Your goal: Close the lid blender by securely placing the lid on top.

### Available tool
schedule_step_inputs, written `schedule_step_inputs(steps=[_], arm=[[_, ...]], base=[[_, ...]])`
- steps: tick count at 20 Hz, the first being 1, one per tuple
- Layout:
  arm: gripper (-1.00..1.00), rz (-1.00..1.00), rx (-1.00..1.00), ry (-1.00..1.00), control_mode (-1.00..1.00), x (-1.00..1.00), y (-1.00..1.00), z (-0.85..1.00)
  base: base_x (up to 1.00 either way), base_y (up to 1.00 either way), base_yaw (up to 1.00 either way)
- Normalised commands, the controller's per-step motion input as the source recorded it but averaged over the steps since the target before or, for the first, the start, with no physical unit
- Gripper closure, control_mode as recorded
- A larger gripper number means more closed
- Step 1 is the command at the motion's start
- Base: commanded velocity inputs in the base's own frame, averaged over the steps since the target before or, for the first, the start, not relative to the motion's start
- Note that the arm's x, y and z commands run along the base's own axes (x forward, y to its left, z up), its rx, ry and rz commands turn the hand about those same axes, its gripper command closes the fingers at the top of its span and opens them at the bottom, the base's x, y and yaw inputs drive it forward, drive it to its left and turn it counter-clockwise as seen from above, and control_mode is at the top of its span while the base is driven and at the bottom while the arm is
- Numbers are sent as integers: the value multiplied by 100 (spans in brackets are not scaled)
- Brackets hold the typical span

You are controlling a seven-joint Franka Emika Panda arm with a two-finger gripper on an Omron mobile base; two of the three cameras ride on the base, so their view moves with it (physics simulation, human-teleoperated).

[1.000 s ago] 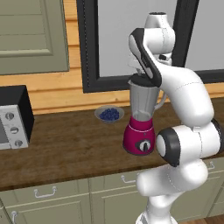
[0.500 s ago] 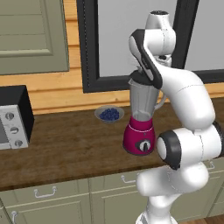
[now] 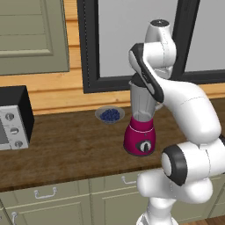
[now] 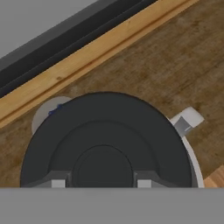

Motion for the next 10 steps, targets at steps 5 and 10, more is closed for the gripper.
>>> schedule_step_inputs(steps=[5, 10], arm=[[100, 0, -1, 5, -100, 0, 0, -3], [100, 0, 0, 10, -100, 0, 0, -2]], base=[[0, 0, 0], [0, 0, 0]])
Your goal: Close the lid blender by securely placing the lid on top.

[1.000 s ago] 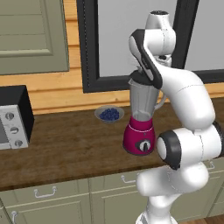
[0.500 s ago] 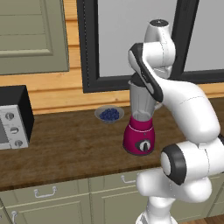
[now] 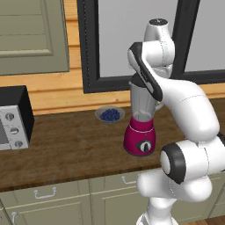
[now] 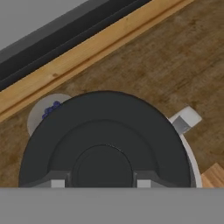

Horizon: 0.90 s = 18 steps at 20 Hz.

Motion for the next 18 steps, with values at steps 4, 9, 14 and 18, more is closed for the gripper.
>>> schedule_step_inputs(steps=[4, 9, 14, 18], arm=[[100, 0, 4, 13, -100, 5, 0, 7], [100, 0, 0, 1, -100, 1, 0, 2], [100, 0, 2, 1, -100, 0, 0, 0], [100, 0, 3, 4, -100, -11, 0, -1]], base=[[0, 0, 0], [0, 0, 0], [0, 0, 0], [0, 0, 0]])
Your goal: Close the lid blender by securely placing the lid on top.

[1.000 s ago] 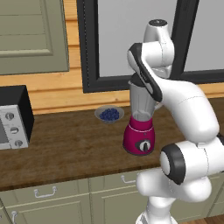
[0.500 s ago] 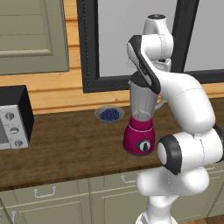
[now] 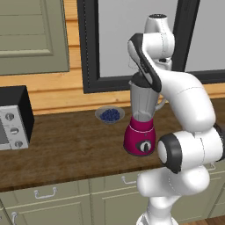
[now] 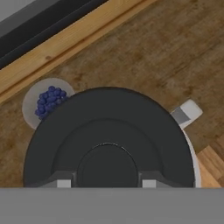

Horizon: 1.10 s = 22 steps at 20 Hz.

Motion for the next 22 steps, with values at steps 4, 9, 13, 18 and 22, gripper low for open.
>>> schedule_step_inputs(steps=[4, 9, 13, 18, 22], arm=[[100, 0, 2, 4, -100, -25, 1, 0], [100, 0, 0, 0, -100, -4, 0, -1], [100, 0, 0, 0, -100, 0, 0, -11], [-100, 0, 0, 1, -100, 0, 0, -10], [-100, 0, 0, 0, -100, 0, 0, 0]], base=[[0, 0, 0], [0, 0, 0], [0, 0, 0], [0, 0, 0], [0, 0, 0]])
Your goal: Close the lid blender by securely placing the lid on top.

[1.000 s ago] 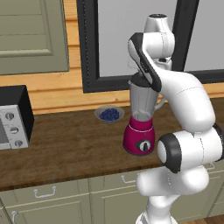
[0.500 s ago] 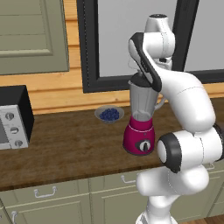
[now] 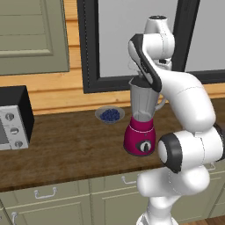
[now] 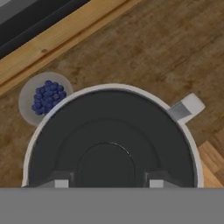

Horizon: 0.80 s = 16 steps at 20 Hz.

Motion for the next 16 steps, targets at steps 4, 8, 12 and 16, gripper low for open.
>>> schedule_step_inputs(steps=[4, 8, 12, 16], arm=[[-100, 0, 0, -2, -100, 0, 0, 15], [-100, 0, 0, -8, -100, -6, 0, 24], [-100, 0, 0, -40, -100, -87, -3, 10], [-100, 0, 0, -47, -100, -100, -18, -68]], base=[[0, 0, 0], [0, 0, 0], [0, 0, 0], [0, 0, 0]])
